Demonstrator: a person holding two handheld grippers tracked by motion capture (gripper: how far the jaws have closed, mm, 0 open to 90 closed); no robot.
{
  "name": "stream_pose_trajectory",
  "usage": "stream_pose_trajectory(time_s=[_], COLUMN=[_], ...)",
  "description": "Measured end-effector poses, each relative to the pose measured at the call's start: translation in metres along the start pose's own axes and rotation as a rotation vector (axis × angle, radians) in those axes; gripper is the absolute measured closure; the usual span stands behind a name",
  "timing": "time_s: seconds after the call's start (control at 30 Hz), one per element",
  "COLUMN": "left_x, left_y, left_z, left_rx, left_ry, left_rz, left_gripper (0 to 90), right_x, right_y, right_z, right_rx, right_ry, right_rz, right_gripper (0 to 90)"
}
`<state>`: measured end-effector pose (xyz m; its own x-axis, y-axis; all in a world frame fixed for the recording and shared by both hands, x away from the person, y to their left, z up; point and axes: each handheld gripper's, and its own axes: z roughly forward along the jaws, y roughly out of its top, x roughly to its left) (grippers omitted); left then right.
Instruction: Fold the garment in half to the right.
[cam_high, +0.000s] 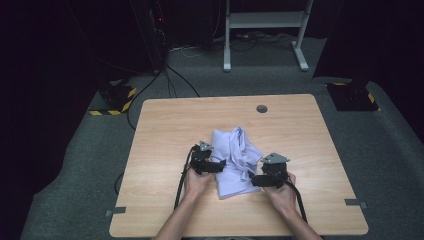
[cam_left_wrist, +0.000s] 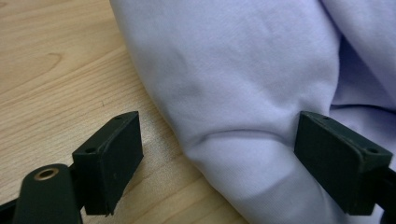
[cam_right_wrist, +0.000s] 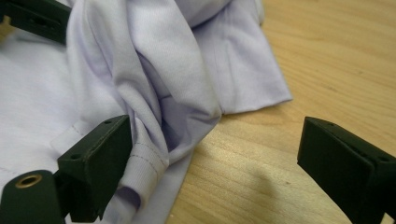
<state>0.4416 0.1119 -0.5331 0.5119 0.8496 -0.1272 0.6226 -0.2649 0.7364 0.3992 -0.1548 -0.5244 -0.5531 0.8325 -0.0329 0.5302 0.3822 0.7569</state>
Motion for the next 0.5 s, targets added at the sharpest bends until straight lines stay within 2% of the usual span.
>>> stream_pose_trajectory(time_s=[0.07, 0.17, 0.27, 0.37, 0.43, 0.5], left_x=[-0.002, -0.007, -0.010, -0.012, -0.010, -0.008], left_y=[0.001, 0.002, 0.002, 0.001, 0.000, 0.001], left_z=[-0.001, 0.001, 0.004, 0.006, 0.008, 0.010], left_rx=[-0.010, -0.001, 0.004, 0.024, 0.027, 0.024], left_ry=[-0.004, -0.001, 0.001, 0.015, 0.013, 0.008], left_rz=[-0.004, 0.001, 0.007, 0.024, 0.029, 0.050], left_gripper=[15.0, 14.9, 15.1, 15.9, 16.3, 16.6], right_x=[0.003, 0.017, 0.034, 0.046, 0.044, 0.036], right_y=[0.003, 0.015, 0.028, 0.034, 0.034, 0.030], right_z=[-0.005, -0.007, 0.003, 0.022, 0.033, 0.039], right_rx=[-0.028, -0.065, -0.053, -0.016, 0.016, 0.041], right_ry=[0.014, 0.055, 0.075, 0.046, 0.025, 0.003], right_rz=[-0.011, -0.048, -0.083, -0.118, -0.107, -0.073], right_gripper=[10.4, 10.5, 10.0, 10.6, 11.1, 10.8])
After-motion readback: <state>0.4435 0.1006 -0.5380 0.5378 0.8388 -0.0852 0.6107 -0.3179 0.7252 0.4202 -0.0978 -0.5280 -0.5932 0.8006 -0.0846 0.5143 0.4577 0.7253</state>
